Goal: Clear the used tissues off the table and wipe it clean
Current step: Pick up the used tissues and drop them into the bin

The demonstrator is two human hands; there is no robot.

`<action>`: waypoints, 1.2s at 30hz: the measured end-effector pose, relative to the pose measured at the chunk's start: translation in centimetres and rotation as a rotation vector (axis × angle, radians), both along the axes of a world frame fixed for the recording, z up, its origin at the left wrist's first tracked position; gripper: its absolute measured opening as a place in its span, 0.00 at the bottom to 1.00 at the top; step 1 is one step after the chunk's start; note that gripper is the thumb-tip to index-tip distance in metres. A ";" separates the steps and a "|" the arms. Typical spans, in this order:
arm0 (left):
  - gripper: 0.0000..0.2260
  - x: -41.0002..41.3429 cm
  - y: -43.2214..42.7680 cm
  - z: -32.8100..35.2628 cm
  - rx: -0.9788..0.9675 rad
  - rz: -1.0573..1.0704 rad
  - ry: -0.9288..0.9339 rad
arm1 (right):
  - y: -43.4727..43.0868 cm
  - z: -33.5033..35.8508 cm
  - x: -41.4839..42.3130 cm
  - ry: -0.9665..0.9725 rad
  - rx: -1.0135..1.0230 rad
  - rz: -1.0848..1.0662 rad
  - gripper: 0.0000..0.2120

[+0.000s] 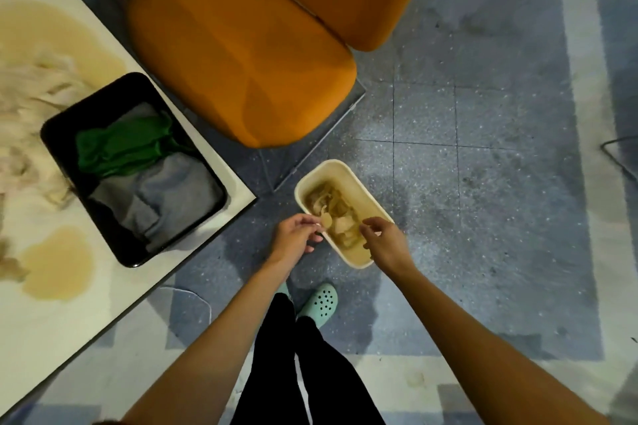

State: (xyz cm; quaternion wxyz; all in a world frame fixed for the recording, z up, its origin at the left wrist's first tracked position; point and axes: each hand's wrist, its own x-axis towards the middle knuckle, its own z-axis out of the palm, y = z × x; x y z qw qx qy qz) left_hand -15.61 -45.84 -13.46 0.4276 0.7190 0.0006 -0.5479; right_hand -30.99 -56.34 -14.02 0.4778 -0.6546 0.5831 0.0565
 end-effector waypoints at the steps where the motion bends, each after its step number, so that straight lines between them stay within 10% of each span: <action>1: 0.09 -0.2 0.0 0.7 -0.014 0.005 0.002 | -0.1 0.8 0.0 -0.006 -0.004 0.025 0.10; 36: 0.10 10.4 31.6 21.8 -0.049 0.544 -0.521 | 23.9 23.1 21.3 -0.564 0.137 0.776 0.06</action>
